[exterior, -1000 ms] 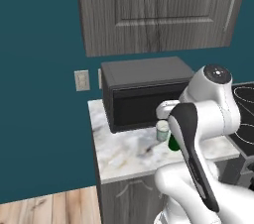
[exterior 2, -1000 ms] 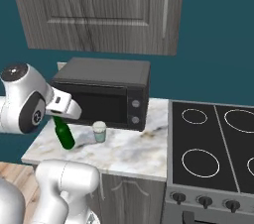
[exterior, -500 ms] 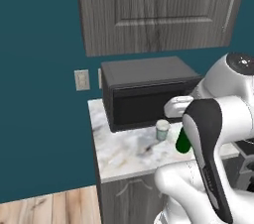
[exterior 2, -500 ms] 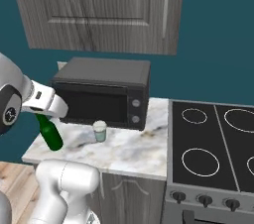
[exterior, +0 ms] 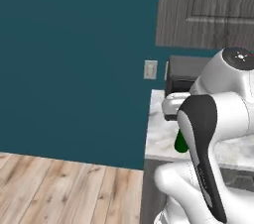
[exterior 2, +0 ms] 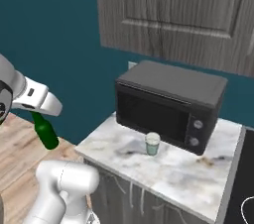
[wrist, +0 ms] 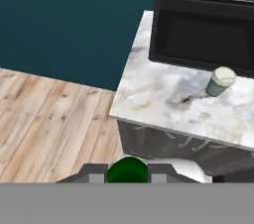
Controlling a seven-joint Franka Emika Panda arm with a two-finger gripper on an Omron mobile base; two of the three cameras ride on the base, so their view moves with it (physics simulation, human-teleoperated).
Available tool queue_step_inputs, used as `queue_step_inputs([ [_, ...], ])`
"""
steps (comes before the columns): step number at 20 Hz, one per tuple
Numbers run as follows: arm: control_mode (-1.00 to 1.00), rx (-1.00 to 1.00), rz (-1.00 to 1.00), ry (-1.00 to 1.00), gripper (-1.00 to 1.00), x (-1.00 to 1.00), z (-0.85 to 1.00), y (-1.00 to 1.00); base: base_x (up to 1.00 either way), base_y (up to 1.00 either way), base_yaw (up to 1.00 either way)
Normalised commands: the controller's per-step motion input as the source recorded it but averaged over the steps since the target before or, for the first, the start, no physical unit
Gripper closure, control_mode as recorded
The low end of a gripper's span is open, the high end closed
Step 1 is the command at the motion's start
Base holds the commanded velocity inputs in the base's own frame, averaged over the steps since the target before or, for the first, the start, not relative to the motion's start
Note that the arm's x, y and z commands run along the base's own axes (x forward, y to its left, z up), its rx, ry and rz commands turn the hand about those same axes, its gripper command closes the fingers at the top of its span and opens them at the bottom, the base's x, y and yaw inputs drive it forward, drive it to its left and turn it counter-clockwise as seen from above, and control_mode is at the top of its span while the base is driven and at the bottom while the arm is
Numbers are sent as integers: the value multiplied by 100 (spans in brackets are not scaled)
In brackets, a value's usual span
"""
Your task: Move the drinks to the dining counter.
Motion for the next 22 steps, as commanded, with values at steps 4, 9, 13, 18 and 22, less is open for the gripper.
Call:
queue_step_inputs([
  [4,100,0,0,0,100,0,0,0,0,0,100],
  [9,100,0,0,0,100,0,0,0,0,0,100],
  [13,100,0,0,0,100,0,0,0,0,0,100],
  [18,100,0,0,0,100,0,0,0,0,0,100],
  [22,100,0,0,0,100,0,0,0,15,0,98],
])
